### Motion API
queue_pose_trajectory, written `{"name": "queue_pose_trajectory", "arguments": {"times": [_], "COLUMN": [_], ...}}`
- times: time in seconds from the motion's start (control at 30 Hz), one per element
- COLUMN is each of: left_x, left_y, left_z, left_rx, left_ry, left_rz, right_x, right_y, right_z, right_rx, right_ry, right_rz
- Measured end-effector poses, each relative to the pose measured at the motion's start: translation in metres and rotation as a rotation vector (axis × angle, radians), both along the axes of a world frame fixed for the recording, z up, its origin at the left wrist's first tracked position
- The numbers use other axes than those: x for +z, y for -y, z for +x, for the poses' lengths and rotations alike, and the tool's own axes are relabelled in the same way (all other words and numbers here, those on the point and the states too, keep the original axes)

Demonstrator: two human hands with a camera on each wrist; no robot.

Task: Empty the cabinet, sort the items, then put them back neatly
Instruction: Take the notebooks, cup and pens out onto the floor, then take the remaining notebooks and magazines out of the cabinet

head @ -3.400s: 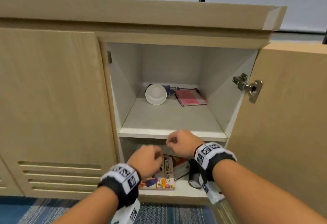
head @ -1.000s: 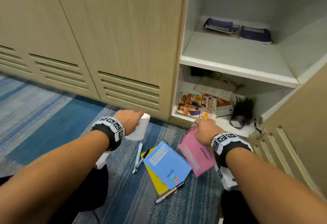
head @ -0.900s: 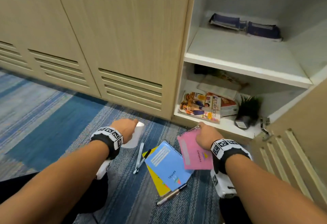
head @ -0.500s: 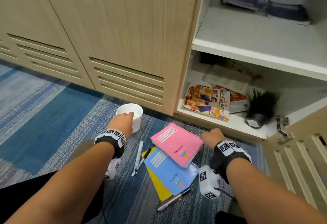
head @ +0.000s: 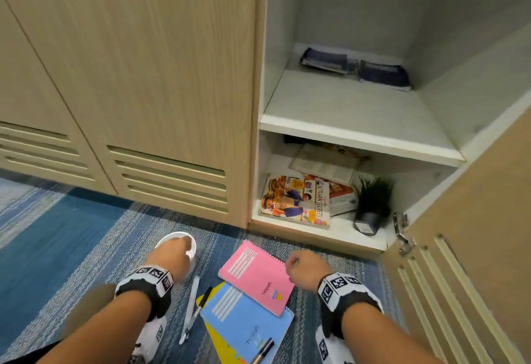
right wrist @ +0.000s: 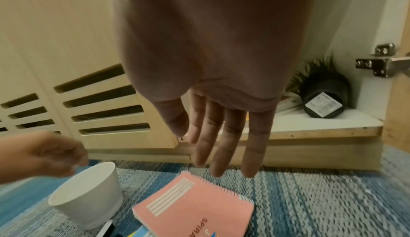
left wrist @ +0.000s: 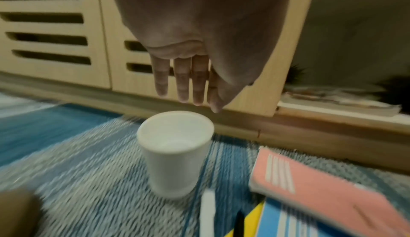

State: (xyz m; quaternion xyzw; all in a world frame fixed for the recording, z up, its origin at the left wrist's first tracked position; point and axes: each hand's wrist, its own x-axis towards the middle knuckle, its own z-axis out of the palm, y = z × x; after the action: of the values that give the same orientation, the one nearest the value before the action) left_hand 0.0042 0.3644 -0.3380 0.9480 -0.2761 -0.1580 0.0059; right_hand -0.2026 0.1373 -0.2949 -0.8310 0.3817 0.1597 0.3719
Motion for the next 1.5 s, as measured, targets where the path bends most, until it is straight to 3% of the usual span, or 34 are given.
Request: {"name": "queue_pose_trajectory", "arguments": {"times": [0.17, 0.4, 0.6, 0.77, 0.87, 1.1, 1.23, 1.5], "left_x": [0.078, 0.206, 0.297, 0.344, 0.352, 0.341, 0.321, 0.281], "left_y": [0.053, 0.139, 0.221, 0.291, 0.337, 0.435, 0.485, 0.559], "left_z": [-0.02, -0.062, -0.049, -0.02, 0.001, 0.051, 0.075, 0.107], "left_rx": [-0.273, -0.593, -0.553, -0.477, -0.476, -0.621, -0.663, -0.596], "left_ry": [0.1, 0.279, 0.416, 0.435, 0.458, 0.438, 0.481, 0.333], "left_rz": [-0.226, -0.516, -0.561, -0.389, -0.305, -0.28, -0.238, -0.277], "right_x": [0.058, 0.174, 0.263, 0.294, 0.291, 0.276, 0.271, 0.25], "right_y": [0.01, 0.057, 0.136, 0.201, 0.241, 0.334, 0.365, 0.405], "right_z": [0.0, -0.006, 0.009, 0.033, 0.052, 0.109, 0.13, 0.156], "right_rx": [0.067, 0.069, -0.049, -0.066, -0.064, 0.005, 0.063, 0.041], "right_ry": [0.19, 0.439, 0.532, 0.321, 0.16, -0.035, -0.009, -0.027], "right_rz": [-0.018, -0.194, -0.454, -0.613, -0.624, -0.613, -0.641, -0.61]}}
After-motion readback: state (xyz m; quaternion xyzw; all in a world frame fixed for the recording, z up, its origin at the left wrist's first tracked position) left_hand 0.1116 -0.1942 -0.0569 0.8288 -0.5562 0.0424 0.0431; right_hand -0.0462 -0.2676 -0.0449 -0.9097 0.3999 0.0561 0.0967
